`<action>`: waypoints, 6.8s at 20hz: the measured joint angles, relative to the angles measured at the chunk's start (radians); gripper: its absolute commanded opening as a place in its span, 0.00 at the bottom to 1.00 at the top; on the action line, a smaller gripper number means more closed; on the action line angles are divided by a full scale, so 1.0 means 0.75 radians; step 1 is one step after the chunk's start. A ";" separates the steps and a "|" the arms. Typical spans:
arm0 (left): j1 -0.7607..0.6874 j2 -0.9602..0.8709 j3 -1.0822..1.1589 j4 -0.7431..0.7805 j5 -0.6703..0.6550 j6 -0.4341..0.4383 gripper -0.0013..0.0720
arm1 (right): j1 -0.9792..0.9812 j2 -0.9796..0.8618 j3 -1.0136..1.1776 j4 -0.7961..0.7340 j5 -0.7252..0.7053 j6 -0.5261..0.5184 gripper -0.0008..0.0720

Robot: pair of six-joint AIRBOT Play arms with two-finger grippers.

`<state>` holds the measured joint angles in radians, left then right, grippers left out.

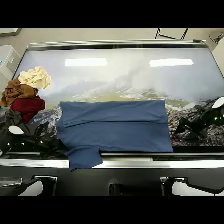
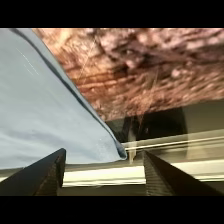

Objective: Fold the clothes and pants, and hang the long-sleeved shirts on hangers.

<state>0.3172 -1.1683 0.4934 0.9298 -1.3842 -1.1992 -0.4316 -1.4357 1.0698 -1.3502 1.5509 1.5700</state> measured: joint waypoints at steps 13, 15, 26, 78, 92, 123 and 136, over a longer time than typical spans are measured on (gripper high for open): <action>-0.003 0.051 -0.031 -0.027 0.018 0.008 0.65 | -0.007 0.016 -0.085 0.015 -0.033 -0.049 0.78; 0.044 0.059 0.017 0.038 -0.051 0.005 0.65 | -0.007 0.016 -0.086 0.015 -0.029 -0.049 0.78; -0.087 0.067 -0.144 -0.062 0.093 -0.018 0.41 | -0.007 0.016 -0.086 0.015 -0.057 -0.054 0.77; -0.189 -0.777 1.219 -0.025 0.064 -0.078 0.58 | 0.172 -0.363 0.450 0.514 -0.564 0.004 0.94; -0.319 -0.529 1.226 -0.195 0.089 -0.098 0.36 | 0.202 -0.592 0.493 0.631 -0.370 -0.091 0.06; -0.600 -0.606 1.276 -0.024 0.371 -0.468 0.05 | 1.070 -0.231 0.497 1.139 -0.700 -0.095 0.08; -0.065 -0.168 1.276 0.155 0.041 -0.305 0.05 | 0.739 -0.461 0.494 1.125 -0.516 -0.135 0.95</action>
<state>0.2687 -1.2942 1.4502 1.0458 -1.3537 -1.4277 0.1223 -1.7813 1.4403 -0.5064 1.1637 1.4689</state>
